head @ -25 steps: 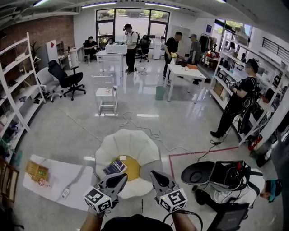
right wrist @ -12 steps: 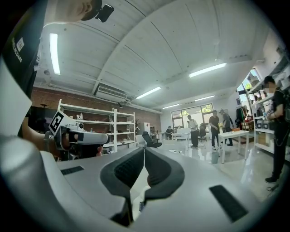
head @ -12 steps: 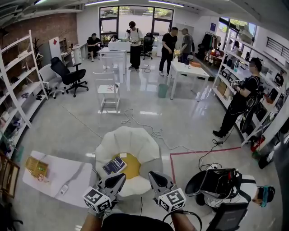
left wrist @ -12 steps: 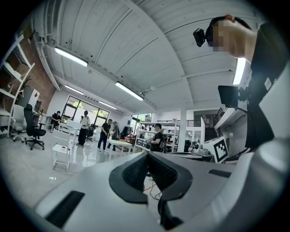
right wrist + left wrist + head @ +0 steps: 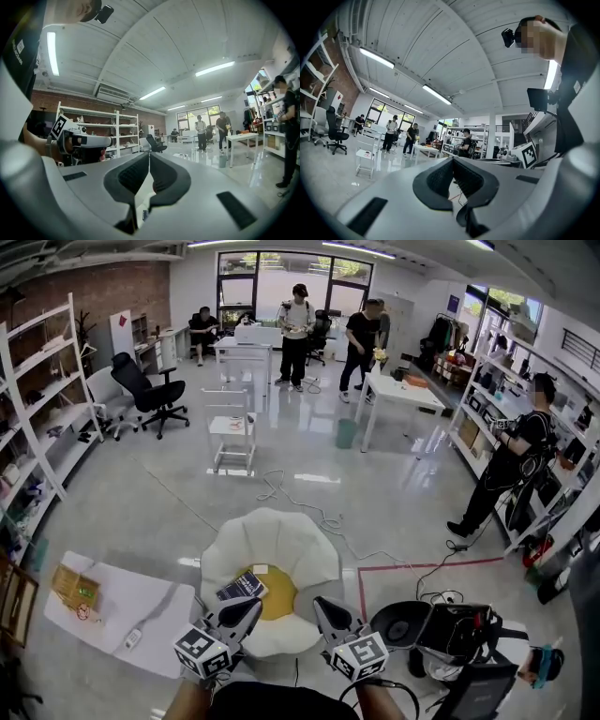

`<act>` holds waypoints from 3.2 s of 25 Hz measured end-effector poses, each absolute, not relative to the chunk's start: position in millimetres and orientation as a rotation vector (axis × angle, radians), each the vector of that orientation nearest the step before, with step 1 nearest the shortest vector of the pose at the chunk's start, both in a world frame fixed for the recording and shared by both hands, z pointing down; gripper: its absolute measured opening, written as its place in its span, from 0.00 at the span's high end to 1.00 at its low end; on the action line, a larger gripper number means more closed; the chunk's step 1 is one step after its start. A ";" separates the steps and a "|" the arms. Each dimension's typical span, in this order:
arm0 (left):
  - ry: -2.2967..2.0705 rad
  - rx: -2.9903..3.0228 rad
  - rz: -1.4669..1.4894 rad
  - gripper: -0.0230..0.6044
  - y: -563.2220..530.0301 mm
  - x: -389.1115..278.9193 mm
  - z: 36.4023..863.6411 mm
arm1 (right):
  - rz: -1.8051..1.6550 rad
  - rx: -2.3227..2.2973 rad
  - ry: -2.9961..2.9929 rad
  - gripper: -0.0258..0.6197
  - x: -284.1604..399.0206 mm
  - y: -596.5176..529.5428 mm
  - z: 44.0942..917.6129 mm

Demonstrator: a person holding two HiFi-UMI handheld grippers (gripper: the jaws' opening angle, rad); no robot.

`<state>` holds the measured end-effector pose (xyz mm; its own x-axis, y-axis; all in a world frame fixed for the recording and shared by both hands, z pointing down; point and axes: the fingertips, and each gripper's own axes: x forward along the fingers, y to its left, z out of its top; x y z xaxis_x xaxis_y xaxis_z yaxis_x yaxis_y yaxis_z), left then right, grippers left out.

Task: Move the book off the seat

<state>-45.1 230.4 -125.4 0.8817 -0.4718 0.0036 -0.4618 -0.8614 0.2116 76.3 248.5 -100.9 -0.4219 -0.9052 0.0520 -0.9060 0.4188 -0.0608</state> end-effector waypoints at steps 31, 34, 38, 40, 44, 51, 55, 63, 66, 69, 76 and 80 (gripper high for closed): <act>-0.695 2.773 -0.039 0.96 -16.5 -172.4 -107.3 | 0.257 1.685 -2.607 0.93 -31.8 -9.1 -91.2; -0.686 2.773 -0.038 0.96 -30.4 -193.5 -102.8 | 0.280 1.690 -2.596 0.93 -49.3 -26.0 -85.6; -0.692 2.761 -0.033 0.95 -52.1 -217.3 -94.3 | 0.341 1.702 -2.586 0.93 -69.3 -47.3 -78.6; -0.700 2.735 -0.032 0.96 -54.5 -222.3 -89.0 | 0.366 1.692 -2.576 0.93 -72.5 -49.7 -75.1; -0.695 2.697 -0.005 0.95 -55.5 -222.0 -75.8 | 0.415 1.694 -2.547 0.93 -69.3 -53.1 -66.5; -0.733 2.653 0.025 0.95 -66.5 -215.6 -62.6 | 0.467 1.683 -2.527 0.93 -55.2 -63.6 -53.7; -0.787 2.616 0.044 0.95 -75.9 -213.5 -50.6 | 0.528 1.670 -2.519 0.93 -42.6 -74.4 -35.7; -0.873 2.496 0.101 0.95 -89.0 -213.9 -4.9 | 0.689 1.625 -2.484 0.92 -28.2 -95.6 13.3; -0.896 2.449 0.136 0.94 -95.5 -215.1 15.2 | 0.753 1.583 -2.465 0.90 -27.1 -104.6 33.7; -0.917 2.399 0.176 0.92 -102.8 -213.0 40.9 | 0.812 1.527 -2.437 0.87 -25.4 -115.4 61.1; -0.935 2.292 0.239 0.85 -104.3 -209.4 112.8 | 0.929 1.380 -2.356 0.78 -31.2 -124.2 145.9; -0.930 2.229 0.279 0.76 -101.8 -207.0 160.8 | 1.012 1.296 -2.301 0.71 -36.4 -123.4 205.4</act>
<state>-207.0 -101.8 160.8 0.7195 -0.5419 0.4342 -0.6914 -0.5009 0.5206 -36.4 -123.4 205.4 -0.5417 -0.6171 0.5706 -0.8377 0.3406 -0.4270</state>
